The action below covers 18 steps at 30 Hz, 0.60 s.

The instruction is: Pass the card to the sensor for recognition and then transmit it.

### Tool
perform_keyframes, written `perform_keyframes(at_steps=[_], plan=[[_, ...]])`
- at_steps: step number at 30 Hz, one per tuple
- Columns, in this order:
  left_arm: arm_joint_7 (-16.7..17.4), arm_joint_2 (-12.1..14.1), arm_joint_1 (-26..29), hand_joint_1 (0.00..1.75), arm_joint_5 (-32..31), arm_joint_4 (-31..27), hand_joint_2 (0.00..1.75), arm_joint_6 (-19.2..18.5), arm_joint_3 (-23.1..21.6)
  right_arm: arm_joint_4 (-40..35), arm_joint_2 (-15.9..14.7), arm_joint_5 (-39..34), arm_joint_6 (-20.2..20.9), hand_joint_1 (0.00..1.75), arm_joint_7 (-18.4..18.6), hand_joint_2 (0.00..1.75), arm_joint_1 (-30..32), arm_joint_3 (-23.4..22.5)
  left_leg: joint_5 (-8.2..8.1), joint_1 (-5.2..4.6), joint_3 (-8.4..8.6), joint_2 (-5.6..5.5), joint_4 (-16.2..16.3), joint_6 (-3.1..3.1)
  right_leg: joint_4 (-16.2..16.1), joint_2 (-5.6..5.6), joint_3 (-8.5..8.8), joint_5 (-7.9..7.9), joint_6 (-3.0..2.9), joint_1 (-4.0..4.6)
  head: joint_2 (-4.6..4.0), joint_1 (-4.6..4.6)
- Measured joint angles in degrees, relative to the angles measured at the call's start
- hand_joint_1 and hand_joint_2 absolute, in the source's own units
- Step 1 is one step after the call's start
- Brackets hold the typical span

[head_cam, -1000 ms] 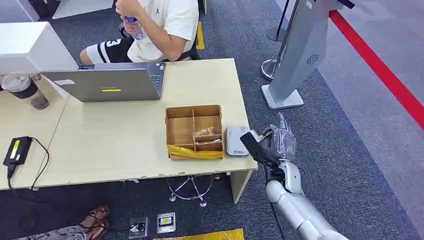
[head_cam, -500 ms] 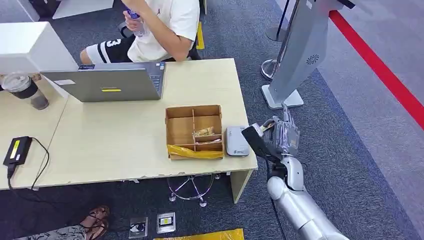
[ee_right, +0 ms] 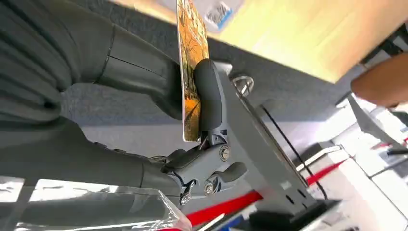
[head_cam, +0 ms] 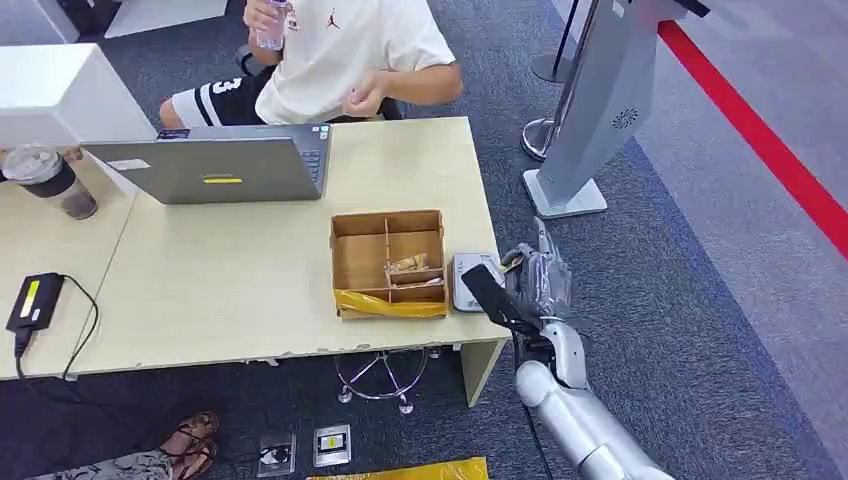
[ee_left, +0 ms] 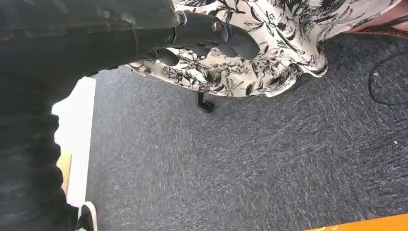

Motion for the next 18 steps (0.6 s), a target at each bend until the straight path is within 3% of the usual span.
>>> perform_keyframes(at_steps=[18], plan=[[0.22,-0.59,0.0,0.0,0.57,0.0,1.75,0.55,0.0,9.12,5.01,-1.84,0.66,1.75,-1.97,1.75,-0.15,0.37,0.0,0.0,0.0,0.0,0.0,0.0,0.0,0.0,0.0,0.0,0.0,0.0,0.0,0.0]])
